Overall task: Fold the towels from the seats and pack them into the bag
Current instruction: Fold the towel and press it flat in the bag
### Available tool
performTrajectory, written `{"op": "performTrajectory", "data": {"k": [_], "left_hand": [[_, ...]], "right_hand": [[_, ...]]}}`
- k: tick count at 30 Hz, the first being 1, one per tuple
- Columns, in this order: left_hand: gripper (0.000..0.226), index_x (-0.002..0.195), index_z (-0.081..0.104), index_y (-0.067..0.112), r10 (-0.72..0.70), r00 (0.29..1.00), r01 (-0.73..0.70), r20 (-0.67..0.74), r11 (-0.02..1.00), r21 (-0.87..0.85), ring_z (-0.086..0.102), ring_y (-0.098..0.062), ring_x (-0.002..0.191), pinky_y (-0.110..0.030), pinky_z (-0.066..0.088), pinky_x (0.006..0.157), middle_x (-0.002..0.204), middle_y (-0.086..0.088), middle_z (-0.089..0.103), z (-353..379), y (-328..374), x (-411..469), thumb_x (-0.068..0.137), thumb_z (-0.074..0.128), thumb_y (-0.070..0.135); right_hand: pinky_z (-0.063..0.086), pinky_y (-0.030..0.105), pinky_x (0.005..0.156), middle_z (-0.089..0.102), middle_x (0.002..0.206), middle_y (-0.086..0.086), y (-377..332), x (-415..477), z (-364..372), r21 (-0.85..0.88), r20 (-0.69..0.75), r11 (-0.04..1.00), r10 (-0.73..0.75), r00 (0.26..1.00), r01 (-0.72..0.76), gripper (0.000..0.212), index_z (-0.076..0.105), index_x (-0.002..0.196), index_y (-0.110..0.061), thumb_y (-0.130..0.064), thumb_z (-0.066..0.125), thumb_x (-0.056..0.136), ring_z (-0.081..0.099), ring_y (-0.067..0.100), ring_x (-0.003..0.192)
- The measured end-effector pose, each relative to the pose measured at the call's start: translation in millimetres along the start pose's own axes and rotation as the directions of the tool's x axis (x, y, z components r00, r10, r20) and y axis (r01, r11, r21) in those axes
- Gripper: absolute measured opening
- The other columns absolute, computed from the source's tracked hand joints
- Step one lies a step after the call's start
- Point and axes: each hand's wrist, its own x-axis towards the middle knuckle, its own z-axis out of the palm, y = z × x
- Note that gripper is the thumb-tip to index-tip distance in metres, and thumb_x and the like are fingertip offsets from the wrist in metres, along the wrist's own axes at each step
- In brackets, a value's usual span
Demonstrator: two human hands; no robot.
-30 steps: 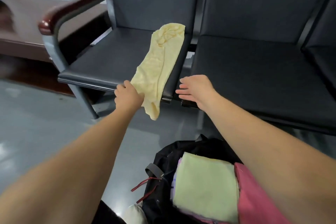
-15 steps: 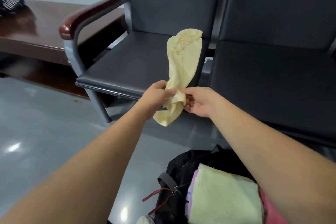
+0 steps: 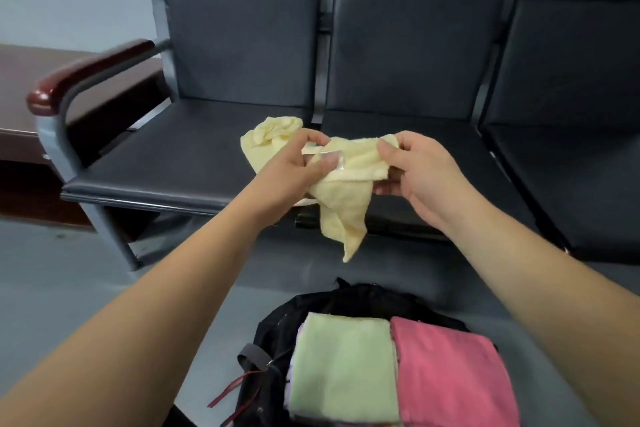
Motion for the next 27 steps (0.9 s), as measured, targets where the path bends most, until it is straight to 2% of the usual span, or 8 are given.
{"op": "performTrajectory", "data": {"k": [4,7,11,14,16,18,23,27], "left_hand": [[0.025,0.105,0.062,0.017,0.108,0.987,-0.134,0.117,0.960,0.247,0.051,-0.006,0.067,-0.023,0.040,0.063,0.076,0.008,0.057,35.4,18.6,-7.5,0.099,0.059,0.042],[0.030,0.097,0.064,0.019,0.045,0.955,-0.186,0.293,0.860,0.476,0.050,-0.001,0.065,-0.019,0.036,0.061,0.072,0.017,0.056,53.6,26.0,-12.5,0.084,0.079,0.040],[0.017,0.089,0.071,0.022,0.076,0.958,-0.193,0.276,0.882,0.430,0.051,-0.003,0.066,-0.020,0.037,0.065,0.069,0.010,0.059,66.0,27.0,-14.3,0.094,0.067,0.038],[0.064,0.096,0.066,-0.003,0.075,0.963,-0.160,0.258,0.932,0.326,0.050,-0.015,0.075,-0.028,0.037,0.074,0.079,-0.018,0.057,72.8,29.9,-15.8,0.095,0.053,0.060],[0.067,0.091,0.067,-0.002,0.051,0.947,-0.142,0.316,0.952,0.271,0.053,-0.013,0.074,-0.026,0.041,0.074,0.075,-0.011,0.059,81.0,32.7,-16.9,0.094,0.051,0.062],[0.056,0.088,0.069,0.001,0.032,0.927,-0.136,0.375,0.958,0.254,0.053,-0.015,0.070,-0.028,0.041,0.068,0.073,-0.013,0.060,88.0,33.0,-14.1,0.092,0.060,0.056],[0.019,0.076,0.062,0.021,-0.045,0.939,-0.168,0.340,0.803,0.571,0.051,-0.004,0.062,-0.022,0.038,0.060,0.066,0.015,0.056,83.8,17.0,2.1,0.084,0.078,0.029],[0.038,0.062,0.049,0.016,-0.258,0.930,-0.032,0.260,0.650,0.760,0.036,-0.006,0.052,-0.022,0.028,0.055,0.056,0.012,0.040,65.8,-7.5,10.9,0.085,0.075,0.030]], "right_hand": [[0.055,0.030,0.058,0.075,0.081,0.009,7.4,-36.1,-38.9,0.031,-0.113,0.999,-0.017,0.993,0.021,0.002,0.059,0.102,-0.007,-0.008,0.059,0.101,0.069,0.020,0.066],[0.055,0.032,0.060,0.073,0.092,0.015,17.1,-50.0,-57.6,0.162,-0.148,0.987,0.016,0.989,0.008,0.028,0.056,0.119,-0.016,-0.002,0.064,0.096,0.069,0.022,0.070],[0.058,0.031,0.070,0.075,0.100,0.016,14.6,-59.9,-80.4,0.231,-0.043,0.972,-0.037,0.998,0.046,0.016,0.073,0.107,-0.005,-0.002,0.060,0.097,0.072,0.025,0.087],[0.057,0.034,0.089,0.075,0.107,0.008,16.2,-68.1,-89.0,-0.146,0.142,0.971,-0.169,0.975,0.190,0.031,0.072,0.116,-0.012,-0.008,0.075,0.085,0.072,0.024,0.098],[0.054,0.028,0.079,0.071,0.094,-0.001,19.1,-71.6,-87.2,-0.506,0.220,0.812,-0.205,0.954,0.292,0.026,0.071,0.106,-0.019,-0.017,0.081,0.082,0.068,0.017,0.086],[0.045,0.026,0.063,0.064,0.075,0.001,16.0,-70.6,-86.7,-0.627,0.182,0.712,-0.262,0.948,0.317,0.012,0.069,0.085,-0.017,-0.024,0.079,0.086,0.057,0.013,0.065],[0.041,0.027,0.055,0.064,0.078,0.007,13.0,-56.7,-122.2,-0.084,0.003,0.984,-0.156,0.988,0.156,0.015,0.076,0.091,-0.015,-0.017,0.063,0.099,0.050,0.016,0.065],[0.046,0.027,0.056,0.065,0.094,0.013,22.5,-46.0,-164.7,0.229,-0.252,0.972,-0.001,0.968,0.061,0.022,0.070,0.107,-0.003,-0.023,0.061,0.101,0.054,0.014,0.064]]}}
